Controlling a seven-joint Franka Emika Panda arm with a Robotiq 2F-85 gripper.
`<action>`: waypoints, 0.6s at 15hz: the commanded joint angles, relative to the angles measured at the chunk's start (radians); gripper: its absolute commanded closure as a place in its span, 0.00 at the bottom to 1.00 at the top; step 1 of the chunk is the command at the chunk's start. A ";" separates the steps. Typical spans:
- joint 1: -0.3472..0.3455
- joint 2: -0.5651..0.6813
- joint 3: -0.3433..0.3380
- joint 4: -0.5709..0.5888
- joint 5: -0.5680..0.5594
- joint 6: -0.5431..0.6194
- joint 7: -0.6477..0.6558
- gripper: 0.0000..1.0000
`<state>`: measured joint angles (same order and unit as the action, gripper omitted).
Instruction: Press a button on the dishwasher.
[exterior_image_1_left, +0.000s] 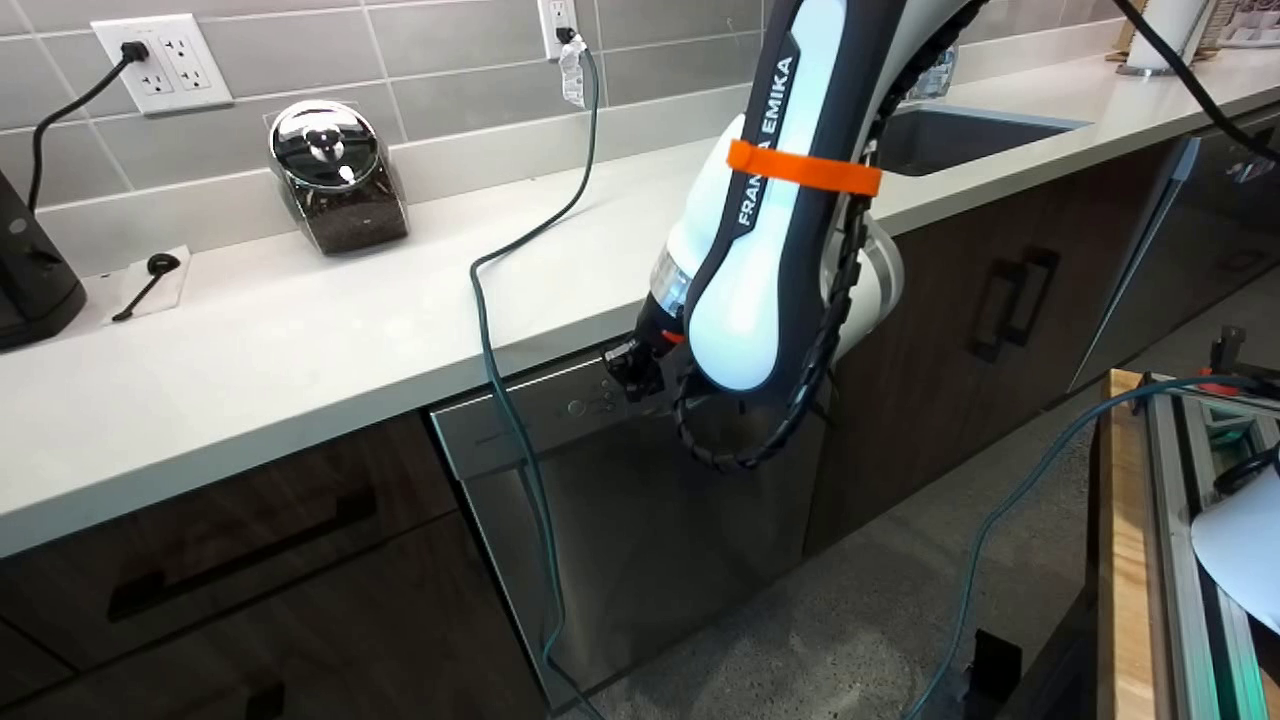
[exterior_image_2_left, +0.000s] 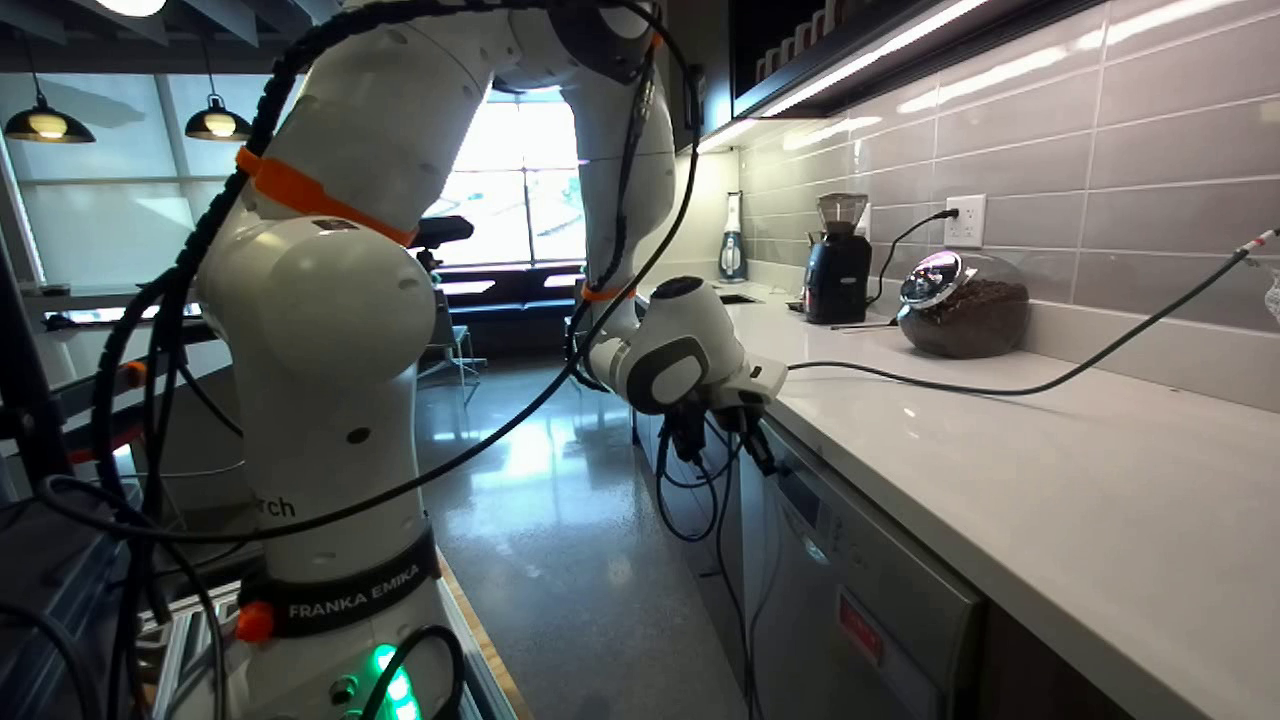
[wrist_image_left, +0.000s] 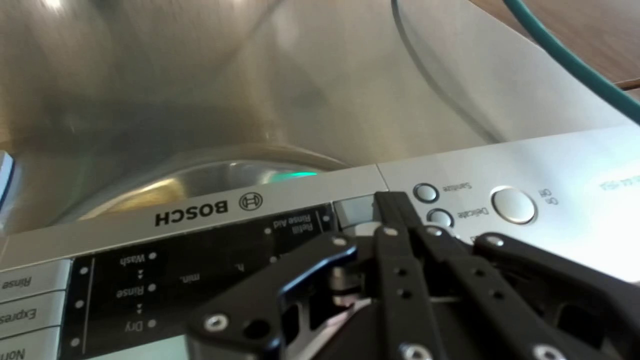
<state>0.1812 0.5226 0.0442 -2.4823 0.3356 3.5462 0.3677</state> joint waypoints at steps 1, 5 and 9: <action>-0.012 0.029 -0.029 0.056 0.023 -0.015 -0.031 1.00; 0.014 -0.001 -0.062 0.023 0.045 -0.049 -0.052 1.00; -0.017 -0.026 -0.051 -0.026 0.027 -0.055 -0.036 1.00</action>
<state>0.1923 0.5110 0.0187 -2.4885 0.3400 3.5097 0.3585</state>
